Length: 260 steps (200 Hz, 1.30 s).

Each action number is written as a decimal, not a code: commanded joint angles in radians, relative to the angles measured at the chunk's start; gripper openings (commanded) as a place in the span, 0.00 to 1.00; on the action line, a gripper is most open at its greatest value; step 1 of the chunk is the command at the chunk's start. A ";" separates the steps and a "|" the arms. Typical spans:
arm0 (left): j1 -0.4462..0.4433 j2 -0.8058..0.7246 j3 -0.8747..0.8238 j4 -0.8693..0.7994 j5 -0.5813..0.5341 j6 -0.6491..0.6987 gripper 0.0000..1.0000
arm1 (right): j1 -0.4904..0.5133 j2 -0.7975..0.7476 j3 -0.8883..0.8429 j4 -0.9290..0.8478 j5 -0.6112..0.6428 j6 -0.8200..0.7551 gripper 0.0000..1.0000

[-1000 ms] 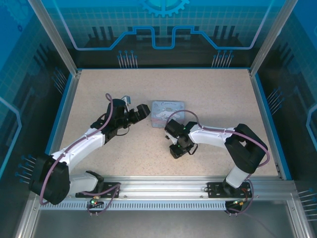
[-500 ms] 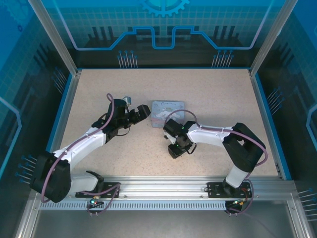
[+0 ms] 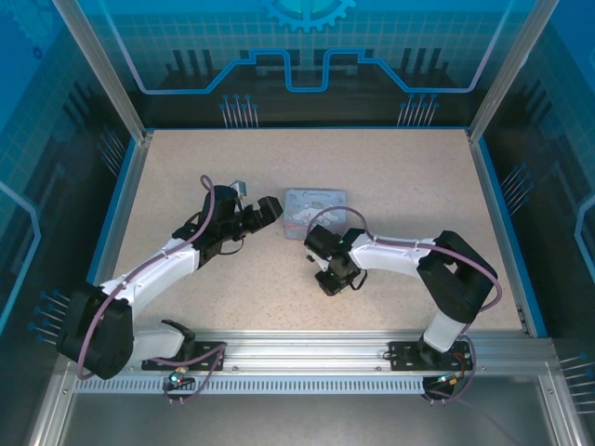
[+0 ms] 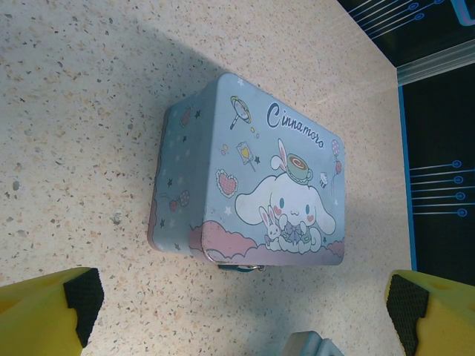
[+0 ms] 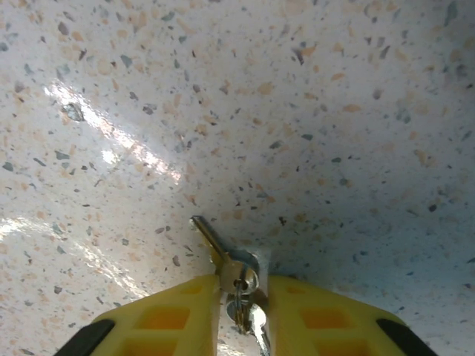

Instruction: Unlock a padlock with a key

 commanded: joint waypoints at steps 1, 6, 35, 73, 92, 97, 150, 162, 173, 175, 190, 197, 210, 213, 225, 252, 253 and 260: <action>0.008 0.014 0.006 0.029 0.017 -0.024 0.99 | 0.035 0.035 -0.030 0.010 -0.029 0.028 0.16; 0.008 0.014 0.005 0.031 0.016 -0.027 0.99 | 0.038 0.038 -0.031 0.015 -0.027 0.033 0.12; 0.010 0.012 -0.001 0.035 0.017 -0.034 0.99 | 0.038 0.036 -0.034 0.028 -0.023 0.049 0.00; 0.008 -0.005 -0.005 0.025 0.015 -0.031 0.99 | 0.009 -0.042 -0.035 0.030 -0.034 0.049 0.00; 0.009 -0.011 -0.011 0.027 0.014 -0.036 0.99 | -0.014 -0.096 -0.037 0.036 -0.059 0.052 0.00; 0.009 -0.014 -0.013 0.030 0.015 -0.039 0.99 | -0.020 -0.108 -0.036 0.038 -0.066 0.054 0.00; 0.008 -0.003 -0.016 0.066 0.056 -0.056 0.99 | -0.074 -0.187 -0.033 0.048 -0.124 0.065 0.00; 0.009 -0.001 -0.014 0.067 0.061 -0.055 0.99 | -0.082 -0.193 -0.035 0.053 -0.135 0.066 0.00; 0.009 -0.001 -0.013 0.067 0.060 -0.059 0.99 | -0.084 -0.192 -0.039 0.055 -0.136 0.066 0.00; 0.008 -0.001 -0.014 0.067 0.060 -0.059 0.99 | -0.086 -0.191 -0.039 0.055 -0.136 0.066 0.00; 0.007 0.001 -0.014 0.070 0.058 -0.062 0.99 | -0.089 -0.179 -0.048 0.056 -0.129 0.066 0.00; 0.008 0.000 -0.015 0.071 0.059 -0.064 0.99 | -0.089 -0.174 -0.056 0.057 -0.127 0.067 0.00; 0.007 0.003 -0.015 0.073 0.058 -0.066 0.99 | -0.090 -0.170 -0.075 0.059 -0.125 0.073 0.00; 0.007 0.003 -0.016 0.074 0.058 -0.066 0.99 | -0.089 -0.171 -0.080 0.059 -0.125 0.075 0.00; 0.008 0.007 -0.015 0.073 0.056 -0.068 0.99 | -0.090 -0.180 -0.117 0.061 -0.122 0.086 0.00; 0.007 0.016 -0.018 0.083 0.058 -0.074 0.99 | -0.091 -0.203 -0.189 0.069 -0.107 0.116 0.00; 0.008 0.017 -0.017 0.084 0.058 -0.074 0.99 | -0.090 -0.203 -0.191 0.069 -0.107 0.116 0.00; 0.009 0.023 -0.017 0.087 0.060 -0.076 0.99 | -0.090 -0.209 -0.204 0.075 -0.105 0.123 0.00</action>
